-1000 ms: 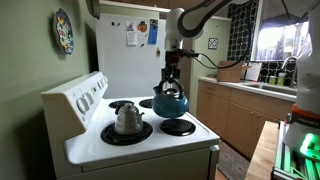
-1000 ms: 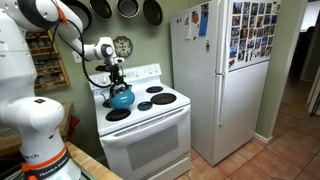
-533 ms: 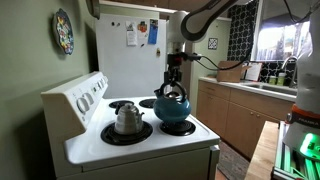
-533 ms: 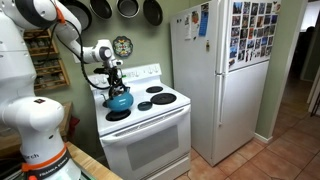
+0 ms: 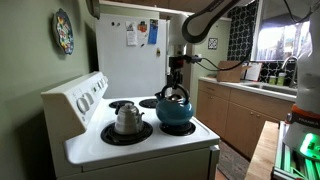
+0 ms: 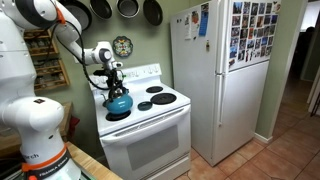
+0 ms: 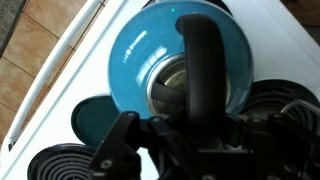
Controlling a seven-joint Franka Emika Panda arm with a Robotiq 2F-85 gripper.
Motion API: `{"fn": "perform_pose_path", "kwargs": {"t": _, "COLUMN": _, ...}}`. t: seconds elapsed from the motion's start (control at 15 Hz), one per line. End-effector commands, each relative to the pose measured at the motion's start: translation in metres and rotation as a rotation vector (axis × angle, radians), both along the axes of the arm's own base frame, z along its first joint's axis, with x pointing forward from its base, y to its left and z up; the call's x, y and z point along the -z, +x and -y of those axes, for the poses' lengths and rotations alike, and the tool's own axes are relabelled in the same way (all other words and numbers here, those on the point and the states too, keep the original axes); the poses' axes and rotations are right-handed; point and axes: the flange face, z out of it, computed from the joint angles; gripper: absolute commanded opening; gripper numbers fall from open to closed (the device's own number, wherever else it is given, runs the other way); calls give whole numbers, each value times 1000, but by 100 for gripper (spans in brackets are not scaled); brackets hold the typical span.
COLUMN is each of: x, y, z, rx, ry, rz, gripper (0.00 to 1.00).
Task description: Put the kettle on the stove plate
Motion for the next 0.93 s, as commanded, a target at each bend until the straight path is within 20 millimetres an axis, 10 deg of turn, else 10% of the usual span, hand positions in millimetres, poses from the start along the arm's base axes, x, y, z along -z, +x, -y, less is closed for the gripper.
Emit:
{"fn": "perform_pose_path", "kwargs": {"t": 0.0, "x": -11, "y": -4, "z": -4, "rx": -70, "ry": 6, "rz": 7, "gripper": 1}}
{"fn": "perform_pose_path", "kwargs": {"t": 0.87, "x": 11, "y": 0, "z": -3, "rx": -190, "ry": 3, "rz": -51, "gripper": 1}}
